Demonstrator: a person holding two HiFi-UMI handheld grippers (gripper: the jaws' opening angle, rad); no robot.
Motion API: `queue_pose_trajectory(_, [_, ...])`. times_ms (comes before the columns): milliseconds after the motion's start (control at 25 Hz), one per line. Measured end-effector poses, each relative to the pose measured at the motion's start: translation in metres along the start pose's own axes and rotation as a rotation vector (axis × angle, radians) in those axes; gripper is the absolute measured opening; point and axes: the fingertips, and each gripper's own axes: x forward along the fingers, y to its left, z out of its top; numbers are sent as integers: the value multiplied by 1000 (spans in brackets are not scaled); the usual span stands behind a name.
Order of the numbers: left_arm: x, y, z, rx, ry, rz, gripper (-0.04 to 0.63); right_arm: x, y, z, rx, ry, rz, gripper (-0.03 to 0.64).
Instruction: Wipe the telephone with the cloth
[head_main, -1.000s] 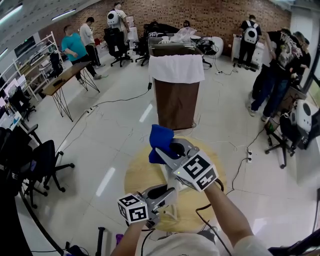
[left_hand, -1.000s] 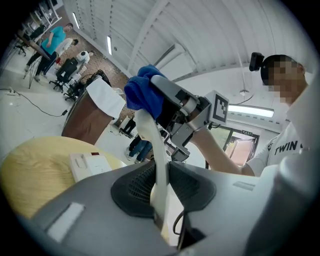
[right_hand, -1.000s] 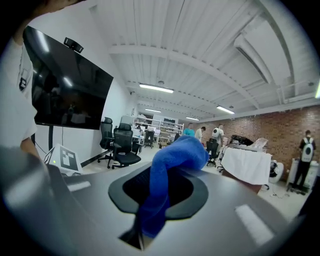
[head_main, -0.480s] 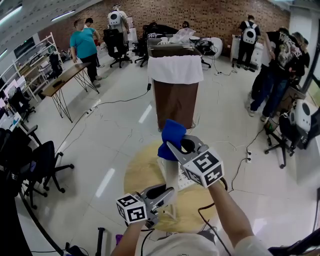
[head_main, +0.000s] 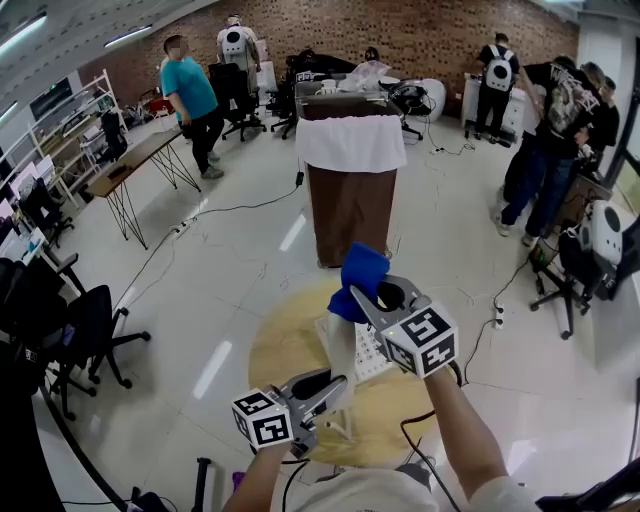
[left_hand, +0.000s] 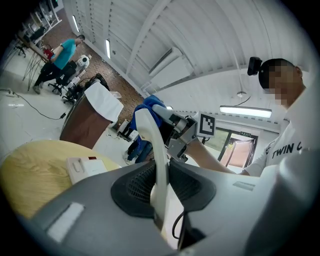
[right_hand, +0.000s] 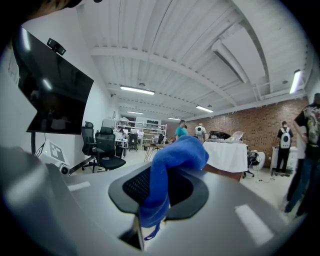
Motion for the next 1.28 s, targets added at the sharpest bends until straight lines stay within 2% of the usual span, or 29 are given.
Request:
queue_pose_trajectory(440, [-10, -4, 10, -10, -44, 7, 81, -16, -12, -5, 4, -10, -65, 63])
queue_pose_trajectory(920, [-11, -4, 17, -21, -78, -6, 81, -29, 26, -8, -69, -20, -39, 63])
queue_pose_trajectory(1280, [-10, 1, 27, -35, -102, -3, 81, -35, 41, -17, -73, -29, -18, 63])
